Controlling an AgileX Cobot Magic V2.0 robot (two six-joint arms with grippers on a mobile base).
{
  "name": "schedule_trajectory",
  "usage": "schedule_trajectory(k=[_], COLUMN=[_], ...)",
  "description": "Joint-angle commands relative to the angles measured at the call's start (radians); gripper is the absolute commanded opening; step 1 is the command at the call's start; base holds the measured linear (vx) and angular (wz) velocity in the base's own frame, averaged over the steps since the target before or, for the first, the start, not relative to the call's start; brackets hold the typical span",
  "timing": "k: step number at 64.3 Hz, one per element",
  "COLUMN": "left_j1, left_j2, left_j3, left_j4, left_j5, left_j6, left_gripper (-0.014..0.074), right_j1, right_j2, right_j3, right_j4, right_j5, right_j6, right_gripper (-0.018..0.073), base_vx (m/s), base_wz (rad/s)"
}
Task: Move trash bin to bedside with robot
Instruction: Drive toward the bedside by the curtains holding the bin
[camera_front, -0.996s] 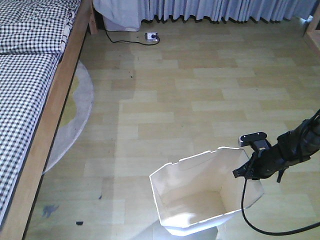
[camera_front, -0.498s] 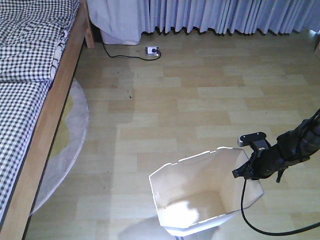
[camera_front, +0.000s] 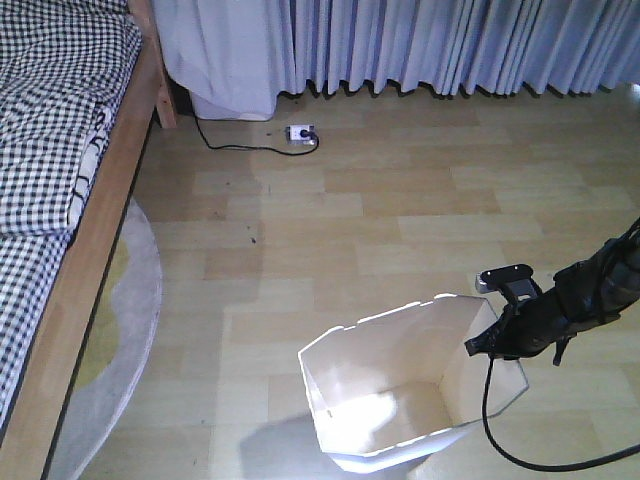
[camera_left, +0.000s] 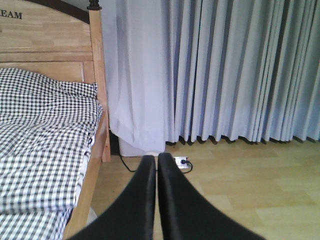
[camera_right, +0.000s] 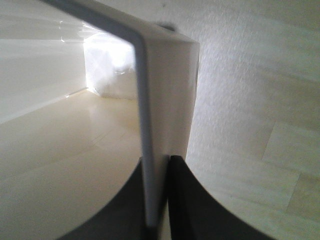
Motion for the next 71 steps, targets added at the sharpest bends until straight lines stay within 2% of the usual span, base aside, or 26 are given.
schedule_trajectory(k=[1,71], left_j1=[-0.004,-0.004], left_j2=[-0.008,-0.008], left_j3=[0.02,0.02], left_j4=[-0.01,-0.01], left_j5=[-0.066,-0.066], left_j6=[-0.003,-0.003], left_gripper=[-0.0006,-0.0006], right_j1=[-0.005,-0.005], right_j2=[-0.076,-0.076], right_j3=[-0.014,-0.014], right_j4=[0.022,0.022], right_j5=[0.109,0.109], right_j6=[0.004,0.004], right_gripper=[-0.0003,-0.0003], base_vx=[0.43,0.39], base_wz=[0.02,0.02])
